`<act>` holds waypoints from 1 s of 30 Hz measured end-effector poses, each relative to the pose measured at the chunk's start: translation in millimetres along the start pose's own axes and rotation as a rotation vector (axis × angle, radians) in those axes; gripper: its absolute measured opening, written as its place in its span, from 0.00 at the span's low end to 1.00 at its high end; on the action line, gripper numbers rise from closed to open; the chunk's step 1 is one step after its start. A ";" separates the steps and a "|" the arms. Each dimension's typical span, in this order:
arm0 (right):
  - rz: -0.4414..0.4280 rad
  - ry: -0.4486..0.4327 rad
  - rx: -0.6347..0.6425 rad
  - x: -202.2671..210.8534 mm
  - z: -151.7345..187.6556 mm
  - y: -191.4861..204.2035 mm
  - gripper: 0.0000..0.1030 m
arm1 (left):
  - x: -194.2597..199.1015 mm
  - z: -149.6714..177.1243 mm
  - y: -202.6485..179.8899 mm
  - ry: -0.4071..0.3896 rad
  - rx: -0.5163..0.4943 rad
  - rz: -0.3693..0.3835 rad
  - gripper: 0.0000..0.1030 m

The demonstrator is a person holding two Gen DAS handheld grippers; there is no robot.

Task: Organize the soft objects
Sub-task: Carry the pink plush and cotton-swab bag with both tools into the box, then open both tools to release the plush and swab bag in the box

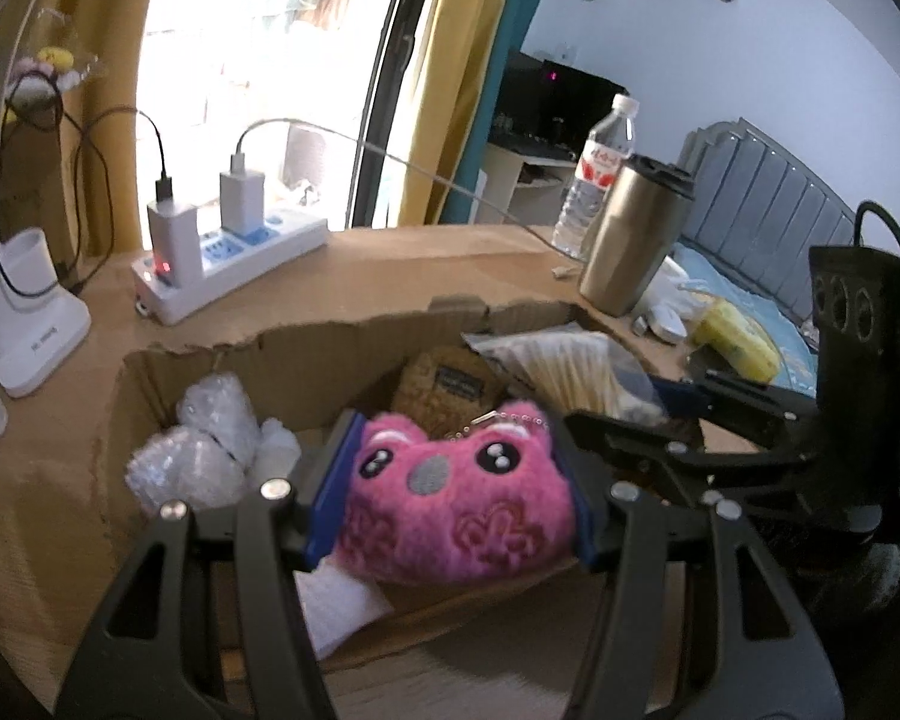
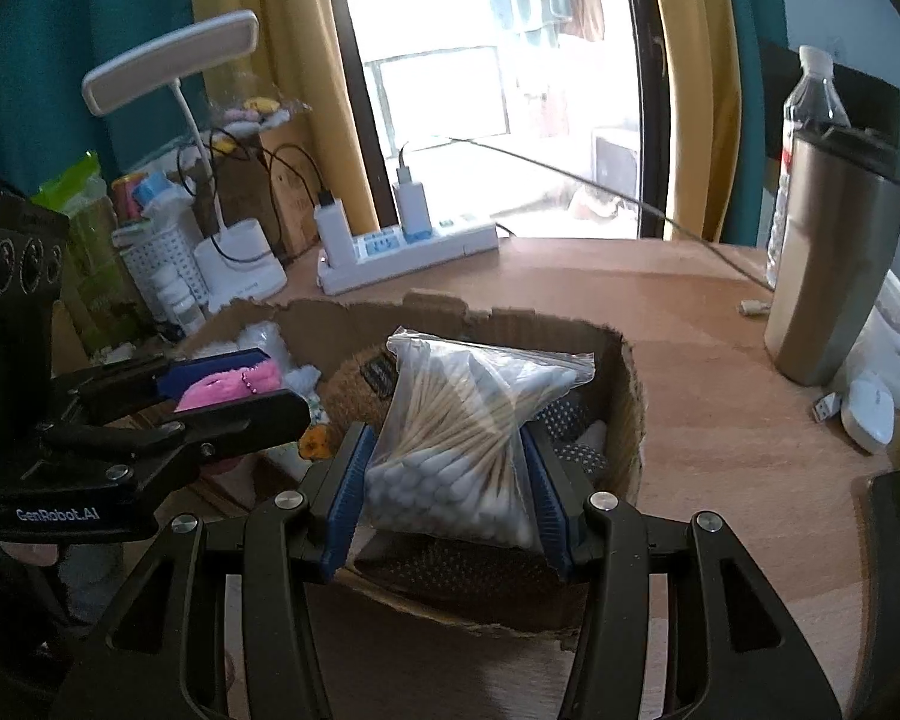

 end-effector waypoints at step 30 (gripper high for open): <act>0.119 0.100 0.047 -16.8 1.9 6.8 0.54 | -20.3 13.7 8.7 0.076 0.030 0.022 0.63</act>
Point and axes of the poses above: each gripper's, at about its wrist camera, not at the fingertips, and x roughly against the way its jaws point, y to its left, z to its underside, the point moved 2 cm from there along -x, roughly the way its jaws point, and after that the axes turned 4 degrees about -z, right-handed, at the moved point
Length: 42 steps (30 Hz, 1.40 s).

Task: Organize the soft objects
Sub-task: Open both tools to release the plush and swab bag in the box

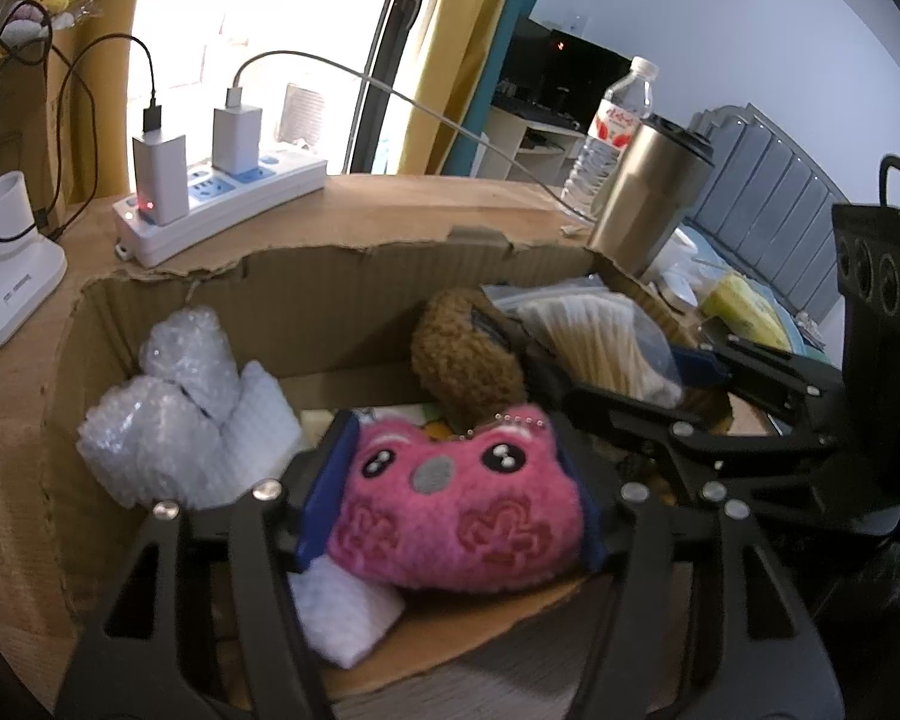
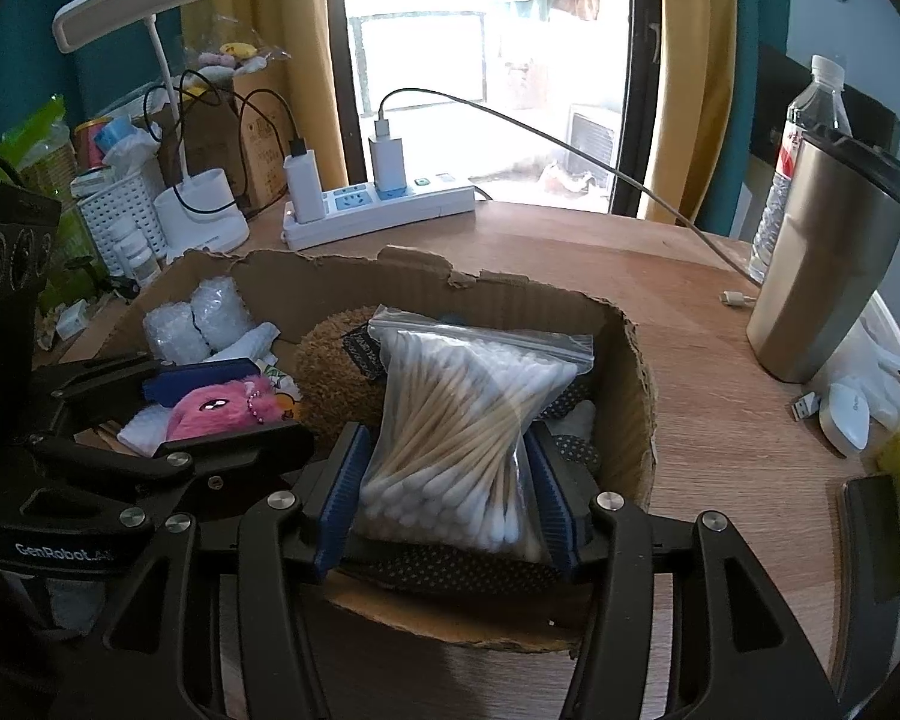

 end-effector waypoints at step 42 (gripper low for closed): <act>0.016 -0.093 -0.026 49.5 2.2 5.1 0.79 | 76.9 -5.0 -0.9 -0.183 0.057 -0.057 0.90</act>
Point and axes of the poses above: each gripper's, at about its wrist camera, not at the fingertips, and x roughly against the way its jaws point, y to its left, z to its underside, the point moved 2 cm from there along -x, roughly the way its jaws point, and after that the axes turned 4 degrees about -z, right-handed, at the moved point
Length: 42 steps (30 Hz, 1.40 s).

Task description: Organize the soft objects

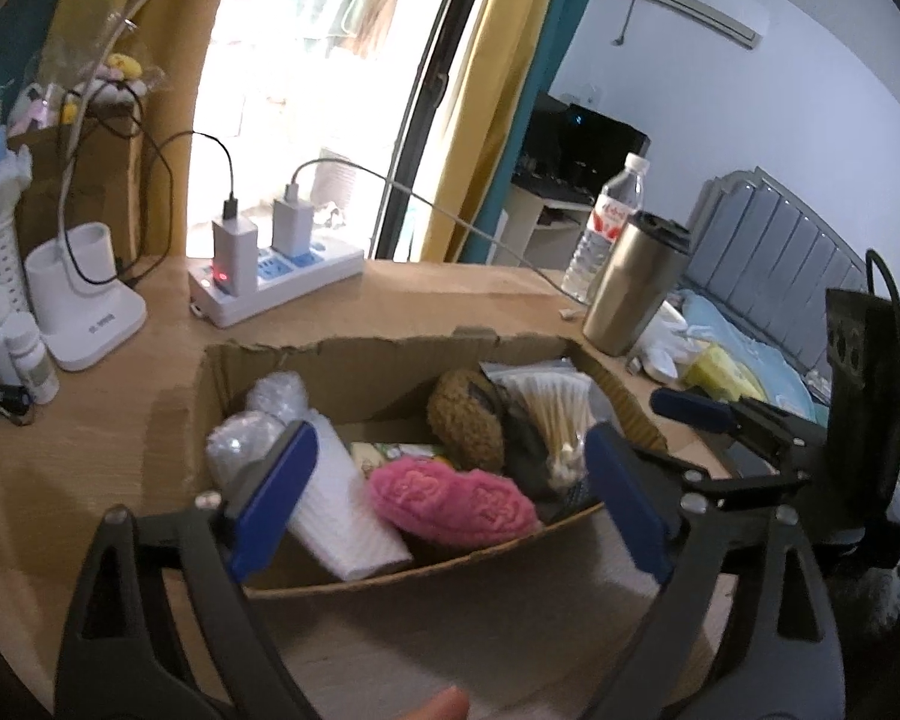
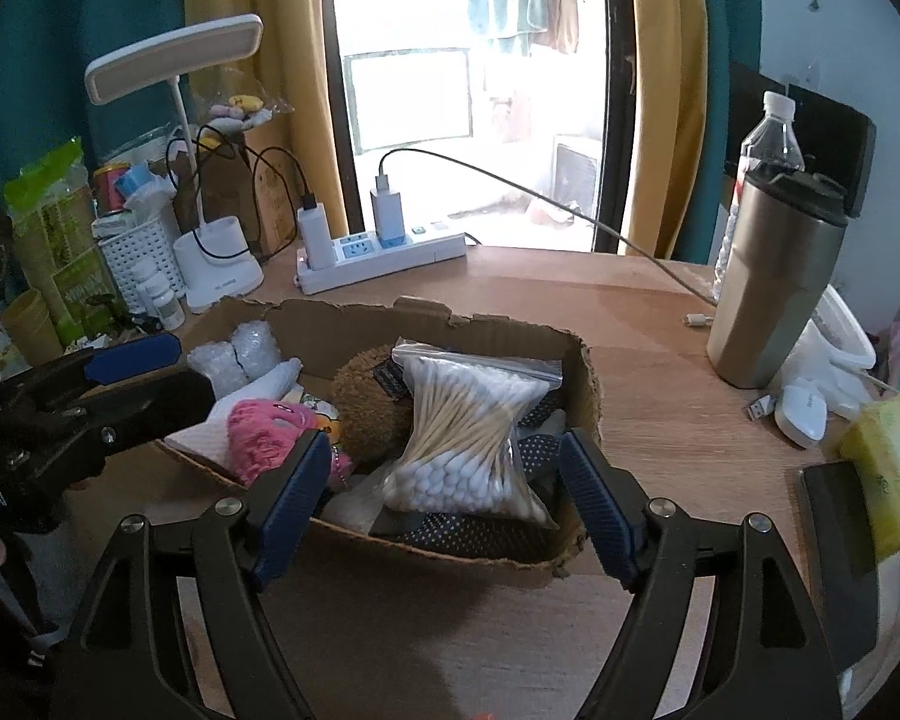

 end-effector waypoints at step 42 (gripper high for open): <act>0.004 -0.185 0.043 109.3 11.5 60.1 0.79 | 123.4 23.4 -1.7 -0.179 -0.025 -0.167 0.97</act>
Point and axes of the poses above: each gripper's, at about its wrist camera, not at the fingertips, and x roughly against the way its jaws point, y to its left, z to its underside, the point moved 2 cm from there along -x, roughly the way its jaws point, and after that the axes turned 4 degrees about -z, right-handed, at the moved point
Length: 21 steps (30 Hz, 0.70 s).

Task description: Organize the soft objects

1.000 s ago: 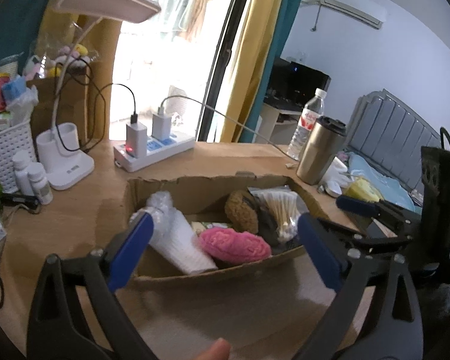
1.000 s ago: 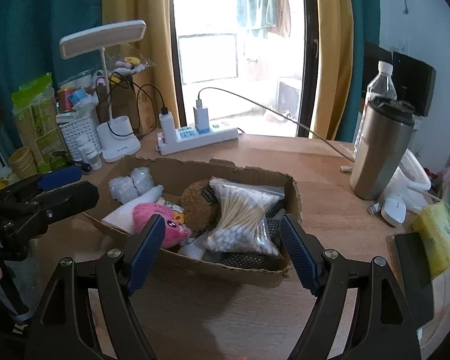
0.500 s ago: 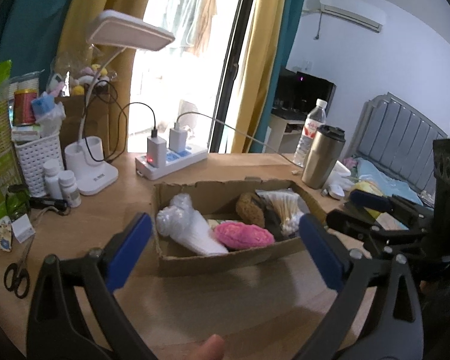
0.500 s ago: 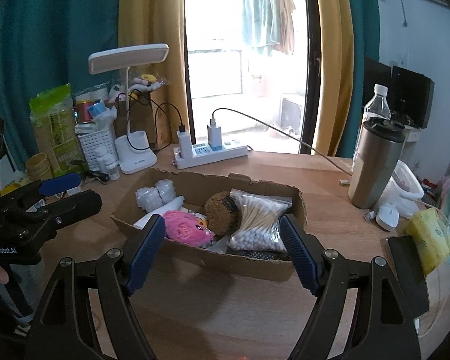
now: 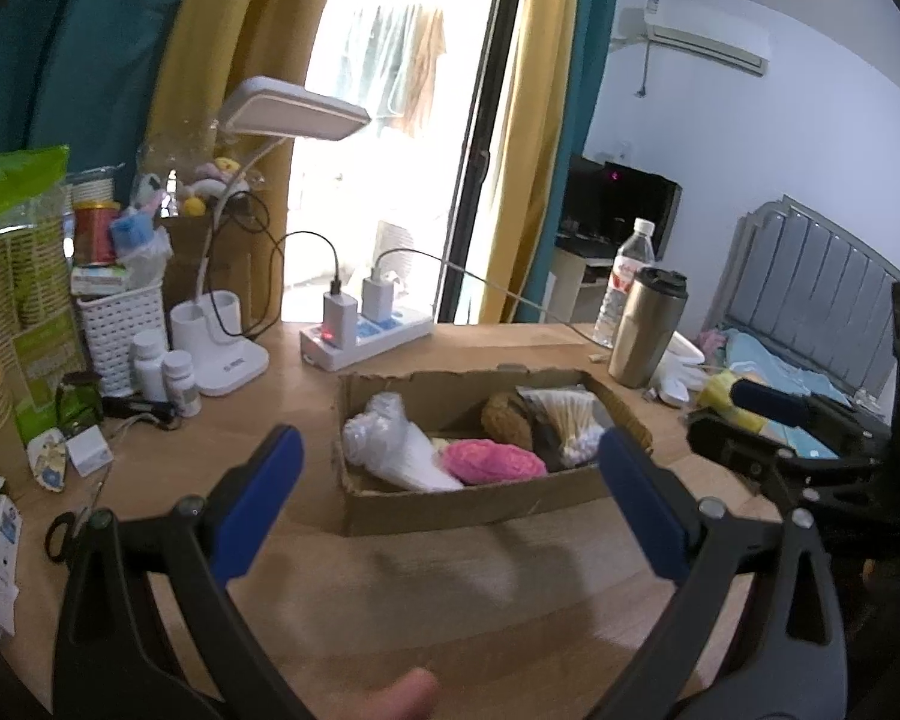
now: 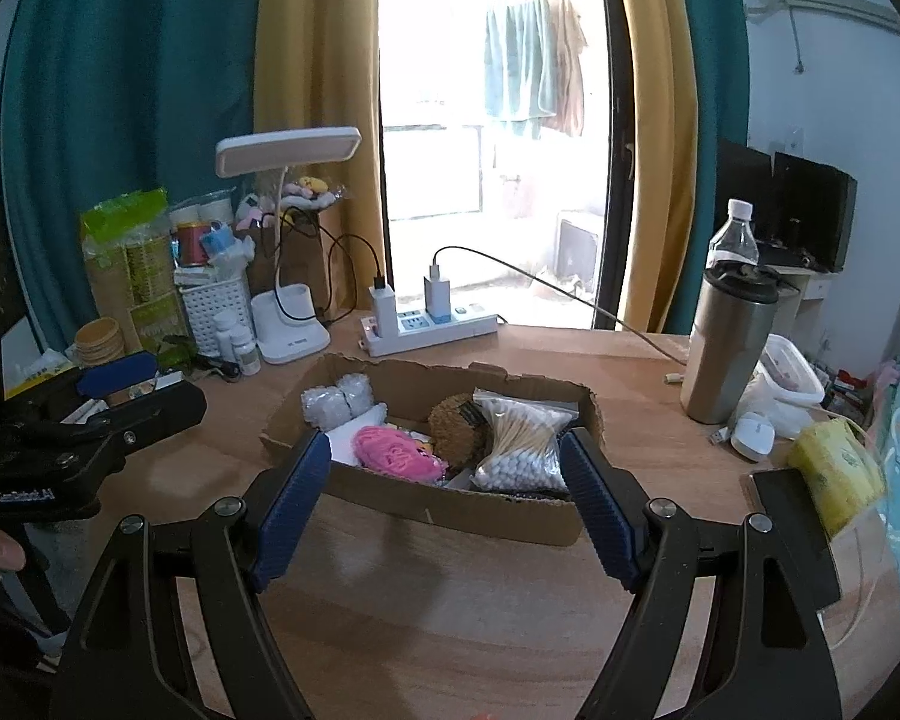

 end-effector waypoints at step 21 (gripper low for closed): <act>0.105 -0.152 -0.010 77.8 8.9 12.0 0.79 | 73.8 2.0 -17.6 -0.159 -0.050 -0.029 0.97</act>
Point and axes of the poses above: each gripper's, at about its wrist camera, not at the fingertips, and x roughly against the way its jaws point, y to its left, z to its underside, the point moved 2 cm from there along -x, roughly the way its jaws point, and after that the axes turned 4 degrees about -z, right-handed, at the moved point
